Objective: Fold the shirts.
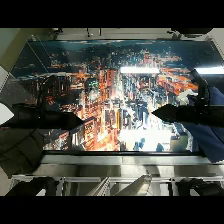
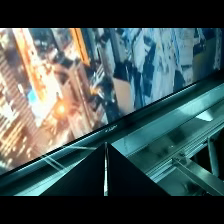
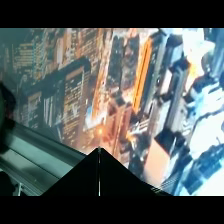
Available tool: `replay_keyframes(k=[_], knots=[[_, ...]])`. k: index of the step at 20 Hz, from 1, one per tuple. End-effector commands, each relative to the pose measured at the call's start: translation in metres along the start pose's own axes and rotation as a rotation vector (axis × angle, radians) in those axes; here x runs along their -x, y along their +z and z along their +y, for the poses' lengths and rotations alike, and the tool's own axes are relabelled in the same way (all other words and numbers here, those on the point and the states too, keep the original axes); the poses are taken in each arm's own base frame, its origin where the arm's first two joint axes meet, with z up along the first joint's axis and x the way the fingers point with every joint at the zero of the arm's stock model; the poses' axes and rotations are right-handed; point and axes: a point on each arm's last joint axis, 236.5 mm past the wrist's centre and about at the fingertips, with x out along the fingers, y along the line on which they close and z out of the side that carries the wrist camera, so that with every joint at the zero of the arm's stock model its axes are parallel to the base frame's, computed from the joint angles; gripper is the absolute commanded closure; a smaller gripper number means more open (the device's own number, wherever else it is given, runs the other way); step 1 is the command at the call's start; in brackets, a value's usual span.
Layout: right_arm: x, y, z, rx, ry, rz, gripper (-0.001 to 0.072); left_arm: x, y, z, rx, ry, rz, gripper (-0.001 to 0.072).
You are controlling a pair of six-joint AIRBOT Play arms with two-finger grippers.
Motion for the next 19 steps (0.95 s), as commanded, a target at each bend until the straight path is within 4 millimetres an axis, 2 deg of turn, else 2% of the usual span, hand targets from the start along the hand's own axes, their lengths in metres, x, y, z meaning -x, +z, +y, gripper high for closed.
replay_keyframes(k=[1, 9, 19], knots=[[-0.004, -0.001, 0.0, 0.005, 0.003, 0.004, 0.0697, 0.001, -0.003, 0.001, 0.021, 0.002, -0.034, 0.0689], [-0.004, -0.001, 0.0, 0.005, 0.003, 0.004, 0.0697, -0.024, -0.007, 0.018, 0.078, 0.02, 0.056, 0.069], [-0.004, -0.001, 0.0, 0.005, 0.003, 0.004, 0.0697, -0.025, -0.01, 0.018, 0.08, 0.02, 0.07, 0.069]])
